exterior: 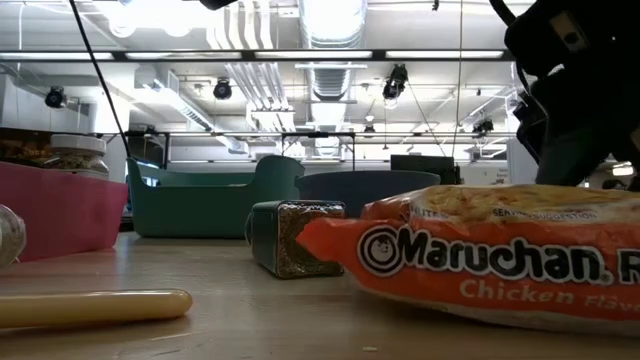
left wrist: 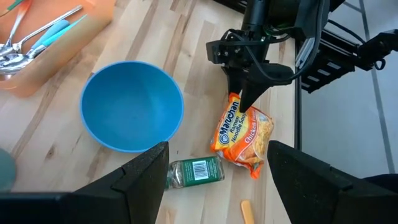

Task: Pick & Place Food Item
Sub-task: Put the orange noodle pack into the green bin

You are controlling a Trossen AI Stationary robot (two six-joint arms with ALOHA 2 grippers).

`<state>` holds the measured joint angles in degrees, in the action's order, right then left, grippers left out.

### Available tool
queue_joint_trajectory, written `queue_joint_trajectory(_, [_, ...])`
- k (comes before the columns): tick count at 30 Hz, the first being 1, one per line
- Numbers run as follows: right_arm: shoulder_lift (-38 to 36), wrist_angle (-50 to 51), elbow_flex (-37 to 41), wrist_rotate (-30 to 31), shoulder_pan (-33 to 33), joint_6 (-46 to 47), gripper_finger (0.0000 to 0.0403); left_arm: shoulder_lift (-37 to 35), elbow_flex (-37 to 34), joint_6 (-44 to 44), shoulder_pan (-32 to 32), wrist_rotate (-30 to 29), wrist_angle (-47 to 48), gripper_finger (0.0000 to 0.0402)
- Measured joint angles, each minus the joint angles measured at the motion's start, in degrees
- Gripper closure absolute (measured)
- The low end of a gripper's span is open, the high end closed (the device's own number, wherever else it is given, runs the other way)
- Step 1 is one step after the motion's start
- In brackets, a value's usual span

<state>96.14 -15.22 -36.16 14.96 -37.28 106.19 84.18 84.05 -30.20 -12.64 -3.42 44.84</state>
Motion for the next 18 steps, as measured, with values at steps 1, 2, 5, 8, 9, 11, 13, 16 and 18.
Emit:
queue_joint_trajectory(1, [0.11,-0.02,0.00,0.00,0.02,0.00,0.0183,0.00,0.00,0.00,0.00,0.00,0.00,0.0126])
queue_joint_trajectory(2, [0.26,-0.02,0.00,0.02,0.02,0.06,0.0196,0.00,0.00,0.02,0.00,0.00,0.00,0.0126])
queue_joint_trajectory(5, [0.48,0.02,0.00,0.02,0.02,0.21,0.0231,0.00,0.00,0.04,0.00,0.00,0.00,0.0126])
queue_joint_trajectory(8, [0.50,0.02,0.00,0.02,0.02,0.17,0.0261,0.00,0.00,0.17,0.00,0.00,0.00,0.0125])
queue_joint_trajectory(9, [0.50,0.02,0.00,0.02,0.02,0.11,0.0271,0.00,0.00,0.17,0.00,0.02,0.01,0.0125])
queue_joint_trajectory(11, [0.46,0.04,0.00,0.04,0.02,-0.22,0.0288,0.00,0.00,0.17,0.00,0.02,0.10,0.0125])
queue_joint_trajectory(13, [0.45,0.06,0.00,0.06,0.02,-0.67,0.0305,0.00,0.00,-0.06,0.00,0.39,0.18,0.0125])
queue_joint_trajectory(16, [0.37,0.05,0.00,0.09,0.02,-0.81,0.0330,0.00,0.00,-0.07,-0.02,0.70,0.20,0.0125])
queue_joint_trajectory(18, [0.37,0.05,0.00,0.19,0.02,-1.36,0.0346,0.00,0.00,-0.15,-0.02,0.91,0.20,0.0125])
